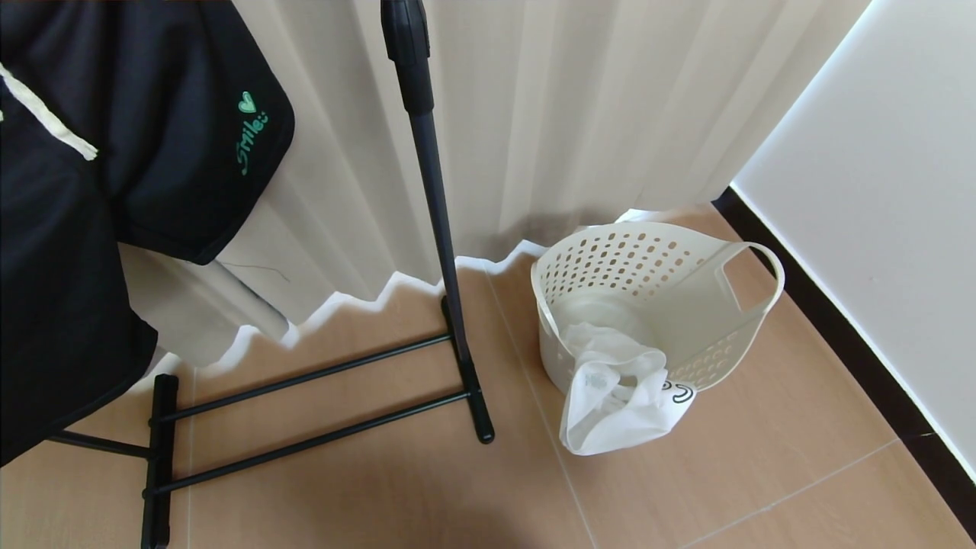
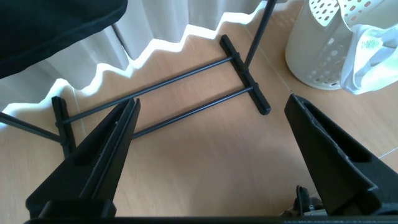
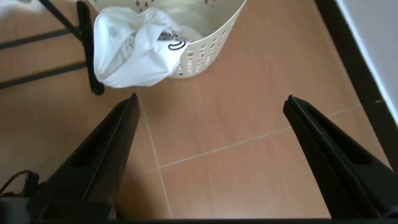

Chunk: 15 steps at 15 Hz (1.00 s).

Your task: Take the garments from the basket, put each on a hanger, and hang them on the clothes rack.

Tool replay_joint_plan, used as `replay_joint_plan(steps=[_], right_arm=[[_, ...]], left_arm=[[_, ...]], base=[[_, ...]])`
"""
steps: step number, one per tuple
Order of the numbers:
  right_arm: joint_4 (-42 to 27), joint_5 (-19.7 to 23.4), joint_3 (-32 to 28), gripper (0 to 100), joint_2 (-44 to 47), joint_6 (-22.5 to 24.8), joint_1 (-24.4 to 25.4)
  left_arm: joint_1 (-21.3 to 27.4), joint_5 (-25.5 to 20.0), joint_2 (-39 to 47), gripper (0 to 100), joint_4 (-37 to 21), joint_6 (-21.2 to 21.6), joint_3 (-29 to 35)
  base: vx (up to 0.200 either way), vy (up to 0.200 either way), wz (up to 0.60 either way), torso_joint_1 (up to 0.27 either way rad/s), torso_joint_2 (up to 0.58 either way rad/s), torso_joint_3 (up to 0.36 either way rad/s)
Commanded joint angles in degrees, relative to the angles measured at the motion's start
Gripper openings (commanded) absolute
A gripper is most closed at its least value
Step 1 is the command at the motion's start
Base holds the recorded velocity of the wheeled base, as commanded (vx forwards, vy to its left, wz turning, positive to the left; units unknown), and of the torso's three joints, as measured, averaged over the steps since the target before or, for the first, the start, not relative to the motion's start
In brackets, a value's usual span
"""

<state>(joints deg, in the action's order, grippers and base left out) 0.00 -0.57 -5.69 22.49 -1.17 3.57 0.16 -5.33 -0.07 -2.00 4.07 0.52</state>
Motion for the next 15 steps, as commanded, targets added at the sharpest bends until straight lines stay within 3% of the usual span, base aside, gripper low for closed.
replay_joint_plan(steps=[1,2,4,6,9,12,14,15], right_arm=[[4.83,0.92,-6.61,100,23.56,2.75,8.73],[4.83,0.57,-7.49,100,24.71,3.37,9.35],[4.48,0.31,-9.16,100,26.29,10.49,10.14],[4.48,-0.04,-10.48,100,30.68,23.58,10.84],[5.10,-4.35,-13.64,100,40.00,36.94,13.57],[5.89,-4.79,-20.32,100,52.83,37.64,17.87],[13.45,-4.96,-22.52,100,61.44,39.14,18.66],[22.06,-6.99,-22.70,100,67.16,40.63,18.66]], left_arm=[[0.02,0.05,0.07,100,-0.02,-0.03,0.00],[0.02,-0.03,0.07,100,-0.02,-0.03,0.00],[0.02,-0.03,0.07,100,-0.02,-0.03,0.00],[0.02,0.05,0.07,100,-0.02,0.06,0.00],[0.02,-0.03,0.07,100,0.07,-0.03,0.00],[0.02,-0.03,0.07,100,0.07,-0.03,0.00],[0.02,-0.03,0.07,100,0.07,0.06,0.00],[0.02,-0.03,0.07,100,0.07,-0.03,0.00]], base=[[0.000,0.000,0.00,0.000,0.00,0.000],[0.000,0.000,0.00,0.000,0.00,0.000],[0.000,0.000,0.00,0.000,0.00,0.000],[0.000,0.000,0.00,0.000,0.00,0.000],[0.000,0.000,0.00,0.000,0.00,0.000],[0.000,0.000,0.00,0.000,0.00,0.000],[0.000,0.000,0.00,0.000,0.00,0.000],[0.000,0.000,0.00,0.000,0.00,0.000]])
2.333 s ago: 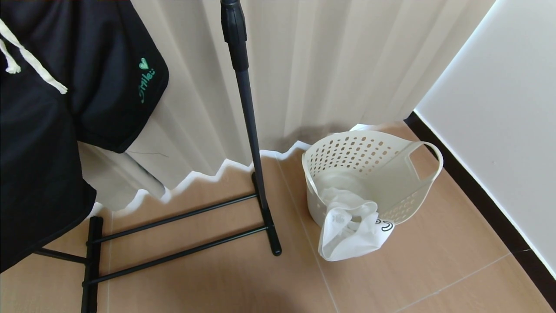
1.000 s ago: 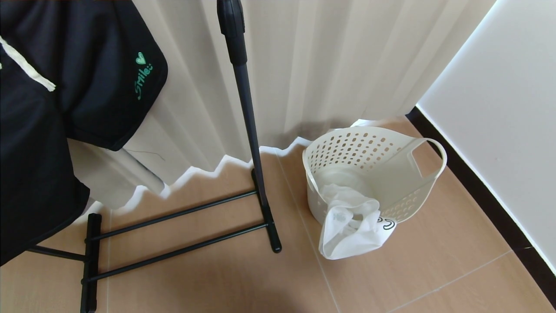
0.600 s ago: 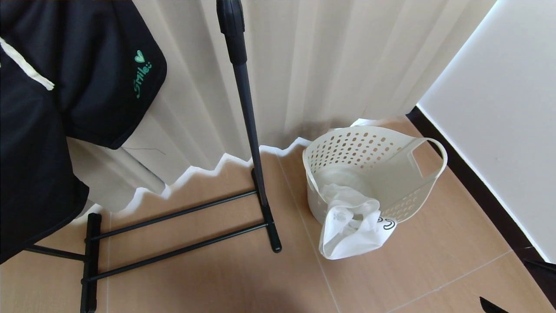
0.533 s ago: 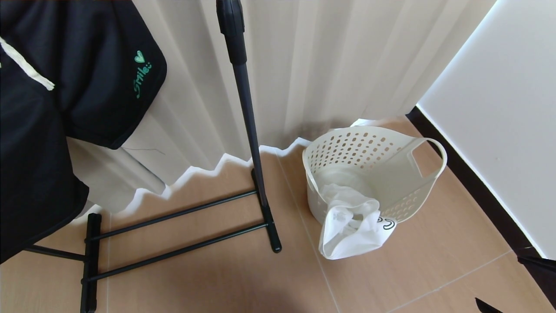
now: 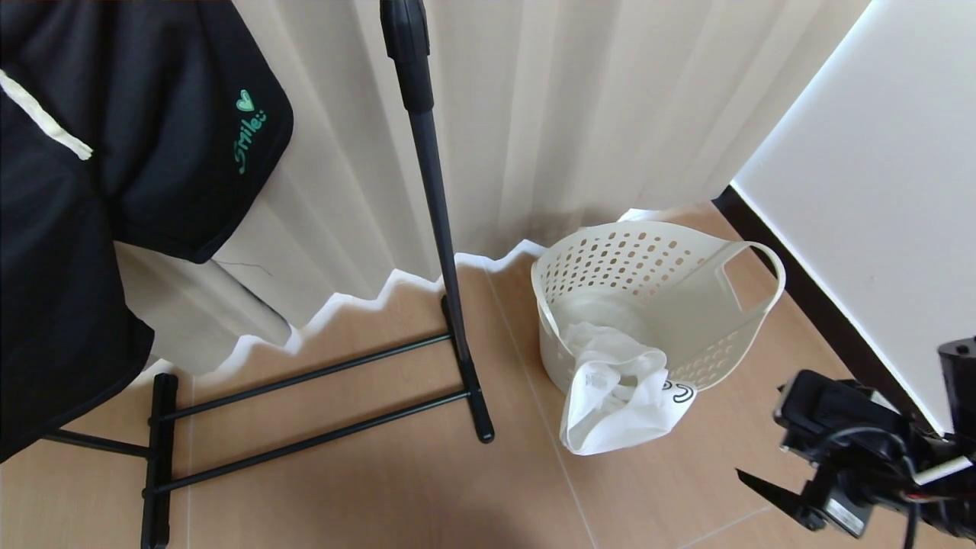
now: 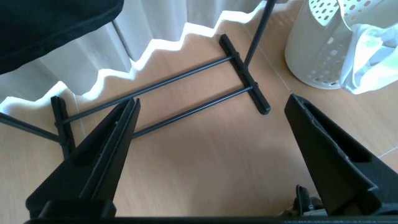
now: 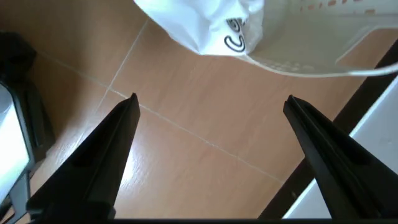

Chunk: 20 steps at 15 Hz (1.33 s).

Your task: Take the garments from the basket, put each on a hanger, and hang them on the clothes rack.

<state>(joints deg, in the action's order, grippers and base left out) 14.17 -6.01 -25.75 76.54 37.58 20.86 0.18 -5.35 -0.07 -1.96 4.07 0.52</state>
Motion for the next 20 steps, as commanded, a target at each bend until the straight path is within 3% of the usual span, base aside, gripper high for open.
replay_joint_plan(steps=[1,3,6,9,19,20], right_arm=[[13.43,-3.75,-2.64,100,16.97,3.20,1.38],[18.00,-3.92,-5.54,100,24.00,6.89,1.29],[18.88,-5.15,-15.21,100,37.27,9.70,1.38],[19.58,-6.82,-21.10,100,40.88,13.48,0.15],[20.55,-8.58,-36.92,100,52.30,13.92,-0.47],[20.38,-8.58,-37.62,0,52.57,14.01,-0.99]], left_arm=[[-0.01,-0.01,0.07,100,-0.06,-0.03,0.00],[-0.09,-0.01,0.07,100,-0.06,-0.03,0.00],[-0.01,-0.01,0.07,100,-0.06,-0.03,0.00],[-0.01,0.08,0.07,100,0.03,-0.03,0.00],[-0.01,-0.01,0.07,100,-0.06,0.06,0.00],[-0.01,-0.01,0.07,100,-0.06,0.06,0.00]], base=[[0.000,0.000,0.00,0.000,0.00,0.000],[0.000,0.000,0.00,0.000,0.00,0.000],[0.000,0.000,0.00,0.000,0.00,0.000],[0.000,0.000,0.00,0.000,0.00,0.000],[0.000,0.000,0.00,0.000,0.00,0.000],[0.000,0.000,0.00,0.000,0.00,0.000]])
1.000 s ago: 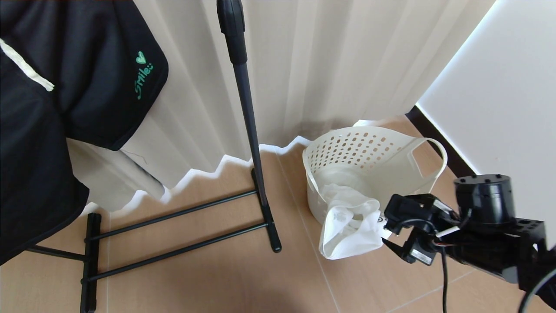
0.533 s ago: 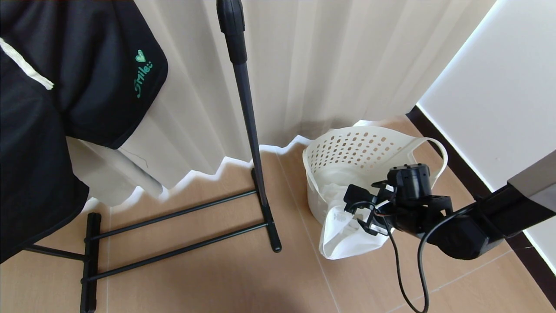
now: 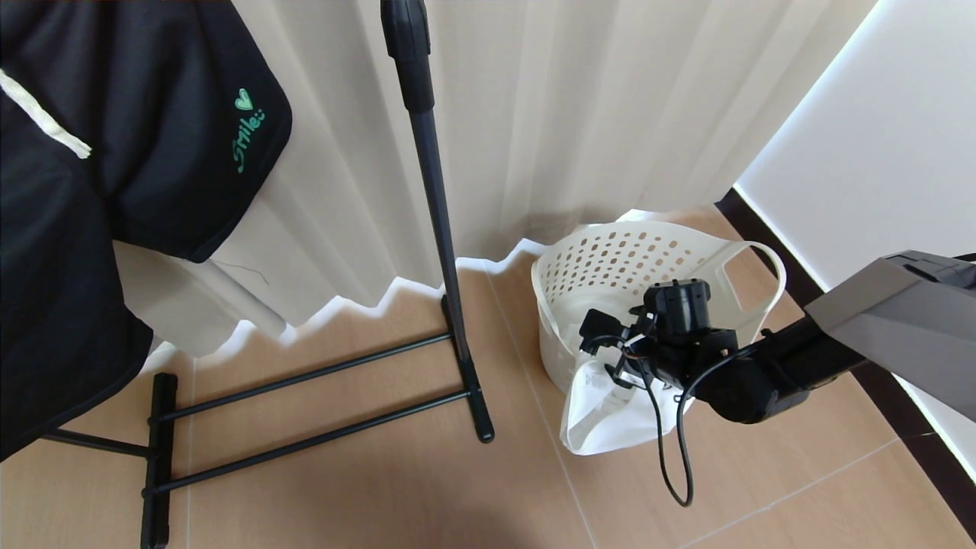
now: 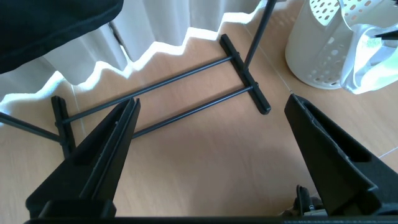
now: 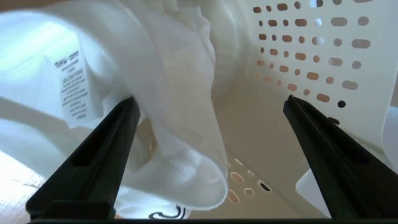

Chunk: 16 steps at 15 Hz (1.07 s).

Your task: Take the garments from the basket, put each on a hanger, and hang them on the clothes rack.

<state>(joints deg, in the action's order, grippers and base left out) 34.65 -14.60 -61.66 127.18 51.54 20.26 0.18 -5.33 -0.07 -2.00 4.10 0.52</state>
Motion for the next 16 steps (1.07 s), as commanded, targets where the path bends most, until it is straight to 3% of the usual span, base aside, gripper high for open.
replay_joint_plan(steps=[1,4,7,10,13,16], right_arm=[[0.16,-0.16,-1.80,0,2.37,-0.04,-0.57],[0.86,-0.25,-1.01,0,2.37,-0.74,-0.75],[3.24,-0.07,-2.59,0,0.17,-7.16,-0.66],[2.09,-1.30,3.56,0,-17.58,-23.59,1.71],[0.86,-3.24,8.75,0,-32.09,-36.42,3.56],[1.13,-3.68,16.04,0,-40.61,-43.81,4.61]], left_arm=[[-0.01,-0.03,0.07,100,-0.02,0.03,0.00],[-0.01,-0.03,0.07,100,-0.02,-0.05,0.00],[-0.01,0.05,0.07,100,-0.02,-0.05,0.00],[-0.01,-0.03,0.07,100,-0.02,-0.05,0.00],[-0.01,-0.03,0.07,100,0.07,-0.05,0.00],[-0.01,0.05,0.07,100,0.07,0.03,0.00]], base=[[0.000,0.000,0.00,0.000,0.00,0.000],[0.000,0.000,0.00,0.000,0.00,0.000],[0.000,0.000,0.00,0.000,0.00,0.000],[0.000,0.000,0.00,0.000,0.00,0.000],[0.000,0.000,0.00,0.000,0.00,0.000],[0.000,0.000,0.00,0.000,0.00,0.000]])
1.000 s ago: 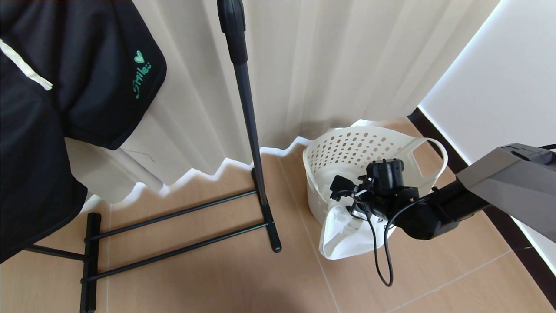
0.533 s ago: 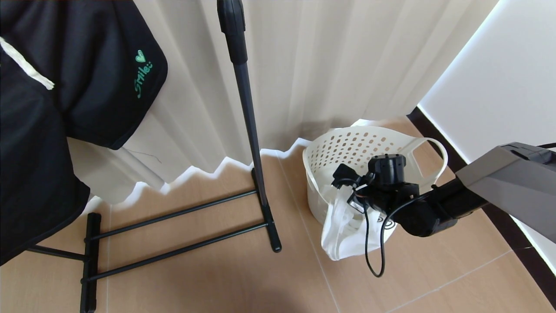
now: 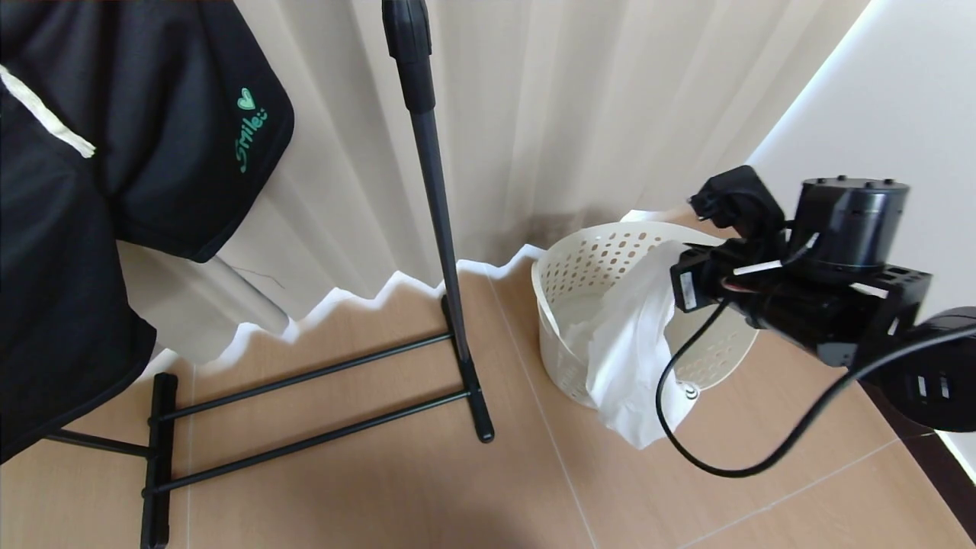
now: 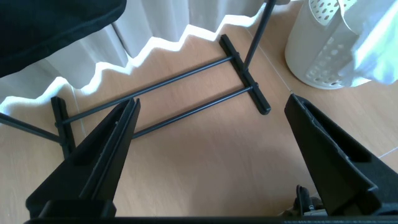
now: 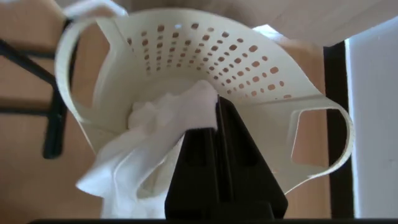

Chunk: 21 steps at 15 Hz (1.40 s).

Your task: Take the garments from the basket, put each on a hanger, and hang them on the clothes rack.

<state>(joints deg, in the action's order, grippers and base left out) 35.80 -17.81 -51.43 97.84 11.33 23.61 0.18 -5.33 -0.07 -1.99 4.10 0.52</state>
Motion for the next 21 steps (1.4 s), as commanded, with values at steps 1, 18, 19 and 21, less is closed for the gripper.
replay_joint_plan(steps=[1,18,19,21], right_arm=[[0.32,-0.73,8.72,0,-13.38,-3.94,1.52],[0.50,-0.91,17.68,0,-25.68,-7.11,9.52],[0.50,-1.00,17.77,0,-25.77,-7.11,9.52],[0.32,-1.00,18.03,0,-26.83,-7.02,9.52]], left_arm=[[-0.01,-0.03,0.07,100,-0.03,0.03,0.00],[0.08,-1.26,0.07,100,-0.12,1.88,0.00],[0.08,-1.09,0.07,100,-0.12,1.79,0.00],[0.08,-0.83,0.07,100,-0.03,0.91,0.00]], base=[[0.000,0.000,0.00,0.000,0.00,0.000],[0.000,0.000,0.00,0.000,0.00,0.003],[0.000,0.000,0.00,0.017,0.00,0.115],[0.000,0.000,0.00,0.000,0.00,0.164]])
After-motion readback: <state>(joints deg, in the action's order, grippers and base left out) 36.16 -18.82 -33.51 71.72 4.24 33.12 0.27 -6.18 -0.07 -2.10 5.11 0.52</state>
